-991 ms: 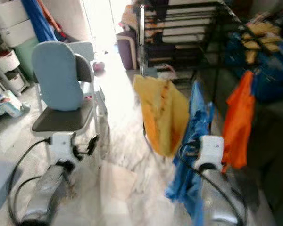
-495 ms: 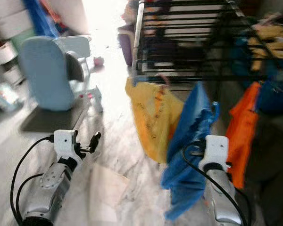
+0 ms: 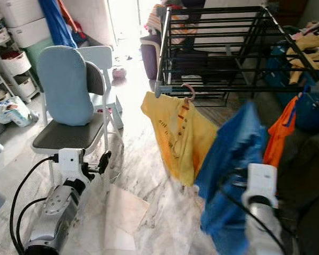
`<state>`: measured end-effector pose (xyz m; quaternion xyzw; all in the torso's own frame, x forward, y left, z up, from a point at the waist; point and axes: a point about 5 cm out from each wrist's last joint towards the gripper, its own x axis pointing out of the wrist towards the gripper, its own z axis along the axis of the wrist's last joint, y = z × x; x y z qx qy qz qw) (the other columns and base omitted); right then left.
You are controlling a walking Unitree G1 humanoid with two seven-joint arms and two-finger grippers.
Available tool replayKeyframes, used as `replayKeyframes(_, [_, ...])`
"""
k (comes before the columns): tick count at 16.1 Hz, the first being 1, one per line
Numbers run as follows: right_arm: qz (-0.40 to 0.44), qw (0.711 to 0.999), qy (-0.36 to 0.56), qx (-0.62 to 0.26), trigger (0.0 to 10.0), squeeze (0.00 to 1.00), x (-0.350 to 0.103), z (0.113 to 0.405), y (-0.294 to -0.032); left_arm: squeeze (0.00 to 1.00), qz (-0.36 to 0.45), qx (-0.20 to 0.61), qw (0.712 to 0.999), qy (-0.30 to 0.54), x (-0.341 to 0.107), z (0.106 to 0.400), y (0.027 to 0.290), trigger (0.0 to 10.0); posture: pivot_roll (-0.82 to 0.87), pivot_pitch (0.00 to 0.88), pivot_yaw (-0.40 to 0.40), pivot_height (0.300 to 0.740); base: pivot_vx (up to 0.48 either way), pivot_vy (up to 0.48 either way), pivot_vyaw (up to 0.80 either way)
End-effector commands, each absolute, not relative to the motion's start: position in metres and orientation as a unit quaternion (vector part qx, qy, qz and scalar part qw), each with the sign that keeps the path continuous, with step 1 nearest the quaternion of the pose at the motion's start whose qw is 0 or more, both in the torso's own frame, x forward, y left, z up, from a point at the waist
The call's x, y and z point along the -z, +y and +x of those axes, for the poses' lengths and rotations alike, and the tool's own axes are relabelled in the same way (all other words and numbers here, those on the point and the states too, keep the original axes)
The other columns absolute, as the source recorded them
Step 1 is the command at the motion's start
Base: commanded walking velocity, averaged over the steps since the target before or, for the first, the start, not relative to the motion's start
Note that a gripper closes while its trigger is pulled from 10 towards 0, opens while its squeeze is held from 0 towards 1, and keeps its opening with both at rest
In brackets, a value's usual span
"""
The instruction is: Hang hanger
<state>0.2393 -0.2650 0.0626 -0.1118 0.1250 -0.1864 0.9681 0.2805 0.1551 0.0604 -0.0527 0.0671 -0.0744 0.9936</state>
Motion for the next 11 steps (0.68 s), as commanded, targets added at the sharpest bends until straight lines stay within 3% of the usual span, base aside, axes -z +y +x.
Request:
replayKeyframes(1, [-0.113,0.969,0.101,0.193,10.0,0.00,-0.072,0.242,-0.269,0.00,-0.050,0.071,0.994,0.073,-0.060,0.284,0.156,10.0,-0.22,0.000,0.057,0.740,0.000,0.000,0.00])
replayKeyframes(4, [-0.085,0.974,0.141,0.155,10.0,0.00,-0.060,0.246,-0.262,0.00,-0.052,0.070,0.993,0.073,-0.060,0.284,0.155,10.0,-0.21,0.000,0.055,0.740,0.000,0.000,0.00])
replayKeyframes(7, [-0.012,0.976,0.209,0.062,10.0,0.00,-0.040,0.251,-0.235,0.00,-0.053,0.070,0.993,0.074,-0.060,0.285,0.154,10.0,-0.21,0.000,0.053,0.740,0.000,0.000,0.00])
replayKeyframes(11, [0.057,0.943,0.273,-0.181,10.0,0.00,-0.041,0.246,-0.180,0.00,-0.054,0.069,0.993,0.076,-0.059,0.284,0.155,10.0,-0.20,0.000,0.044,0.740,0.000,0.000,0.00])
